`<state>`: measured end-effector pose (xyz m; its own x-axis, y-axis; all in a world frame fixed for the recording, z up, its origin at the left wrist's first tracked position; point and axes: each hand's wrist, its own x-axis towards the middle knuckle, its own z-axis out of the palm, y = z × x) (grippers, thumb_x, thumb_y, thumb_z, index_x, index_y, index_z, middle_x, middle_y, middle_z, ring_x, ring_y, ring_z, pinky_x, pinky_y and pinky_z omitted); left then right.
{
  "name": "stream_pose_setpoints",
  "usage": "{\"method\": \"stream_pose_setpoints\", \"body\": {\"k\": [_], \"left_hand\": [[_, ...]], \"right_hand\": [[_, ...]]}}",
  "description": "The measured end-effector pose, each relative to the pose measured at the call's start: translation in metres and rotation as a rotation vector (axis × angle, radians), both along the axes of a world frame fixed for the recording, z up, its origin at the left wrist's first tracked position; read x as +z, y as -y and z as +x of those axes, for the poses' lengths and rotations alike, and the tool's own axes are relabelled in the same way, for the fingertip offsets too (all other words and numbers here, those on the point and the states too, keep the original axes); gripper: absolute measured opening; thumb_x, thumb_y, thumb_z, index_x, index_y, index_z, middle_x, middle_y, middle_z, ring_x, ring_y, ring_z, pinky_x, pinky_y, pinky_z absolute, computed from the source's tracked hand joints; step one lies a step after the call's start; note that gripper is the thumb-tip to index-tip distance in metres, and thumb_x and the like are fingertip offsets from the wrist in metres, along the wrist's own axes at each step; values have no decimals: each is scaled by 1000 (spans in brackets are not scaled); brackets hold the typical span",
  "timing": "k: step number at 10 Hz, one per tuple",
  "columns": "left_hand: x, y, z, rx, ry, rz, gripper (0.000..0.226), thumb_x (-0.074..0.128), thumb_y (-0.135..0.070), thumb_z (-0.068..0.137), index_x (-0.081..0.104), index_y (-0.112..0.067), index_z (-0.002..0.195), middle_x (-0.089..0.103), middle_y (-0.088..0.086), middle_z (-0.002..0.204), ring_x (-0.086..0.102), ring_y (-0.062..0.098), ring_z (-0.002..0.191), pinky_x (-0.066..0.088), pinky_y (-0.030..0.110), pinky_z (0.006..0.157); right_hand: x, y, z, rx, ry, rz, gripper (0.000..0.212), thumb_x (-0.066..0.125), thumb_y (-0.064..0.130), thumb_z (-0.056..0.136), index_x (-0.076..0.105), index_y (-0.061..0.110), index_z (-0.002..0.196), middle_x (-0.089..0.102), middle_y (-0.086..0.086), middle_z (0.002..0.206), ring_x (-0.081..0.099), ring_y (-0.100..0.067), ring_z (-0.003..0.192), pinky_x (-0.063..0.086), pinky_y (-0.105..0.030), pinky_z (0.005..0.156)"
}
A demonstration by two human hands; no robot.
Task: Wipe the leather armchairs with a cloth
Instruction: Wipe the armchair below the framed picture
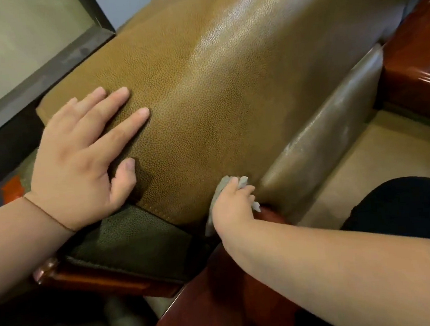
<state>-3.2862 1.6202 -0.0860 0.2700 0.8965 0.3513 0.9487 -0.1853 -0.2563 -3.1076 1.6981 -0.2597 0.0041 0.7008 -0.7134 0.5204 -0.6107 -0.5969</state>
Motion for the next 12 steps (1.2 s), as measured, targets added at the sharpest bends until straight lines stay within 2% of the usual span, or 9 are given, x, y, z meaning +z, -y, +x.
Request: {"method": "stream_pose_setpoints", "body": {"k": [1,2,3,5,7,8,10,11,12], "left_hand": [[9,-4,13,100,-150,-135,74,42,-46,97,31,-24,167,25,20,171,31,51,152,31,70,118],[12,-38,37,100,-275,-229,90,41,-69,91,16,-32,170,10,17,176,19,49,157,27,73,118],[13,-82,61,85,-370,-263,96,39,-77,85,17,-37,169,4,14,177,14,51,157,25,75,117],[9,-110,78,74,-457,-277,95,36,-80,82,17,-43,167,-4,12,177,8,52,158,22,75,119],[2,-109,77,54,-399,-212,89,44,-73,86,32,-36,165,7,14,177,15,55,156,21,75,118],[2,-110,77,58,-391,-210,89,45,-72,86,31,-36,166,6,15,177,15,55,156,20,75,119],[-7,-153,112,27,-479,-207,87,40,-74,86,36,-34,164,4,18,176,7,55,157,15,77,119],[-15,-166,115,-2,-471,-182,88,43,-73,85,39,-33,163,5,17,176,6,55,157,12,78,119],[-18,-164,110,-5,-444,-158,88,47,-72,84,41,-32,162,6,16,177,7,55,157,12,78,119]], "right_hand": [[26,-27,3,-118,-17,-41,66,25,41,113,17,-6,159,26,-25,163,29,-38,150,19,-48,124],[28,-88,38,-78,-27,268,54,31,20,108,25,-1,157,21,-28,161,23,-43,148,22,-49,122],[26,-102,64,-102,-210,337,57,19,21,109,17,-5,160,3,-26,169,5,-36,156,7,-40,125],[-6,27,35,12,-337,352,74,34,30,109,-11,7,163,-13,-15,172,-7,-28,159,-4,-37,126],[-35,-85,79,84,-87,544,70,28,33,112,-11,5,163,-20,-7,172,-20,-21,158,-13,-29,126],[-49,-139,109,84,39,545,63,25,29,113,0,1,163,-4,-12,174,-15,-30,159,-7,-39,129],[-64,-68,88,271,32,604,76,36,34,110,-8,3,163,-15,-12,172,-19,-28,158,-8,-40,129],[-70,-126,108,209,49,638,65,35,28,111,7,4,165,-5,-10,174,-12,-24,160,-6,-31,128],[-62,-185,143,-37,19,692,57,38,21,109,25,-3,160,21,-18,169,15,-30,158,12,-35,128]]}}
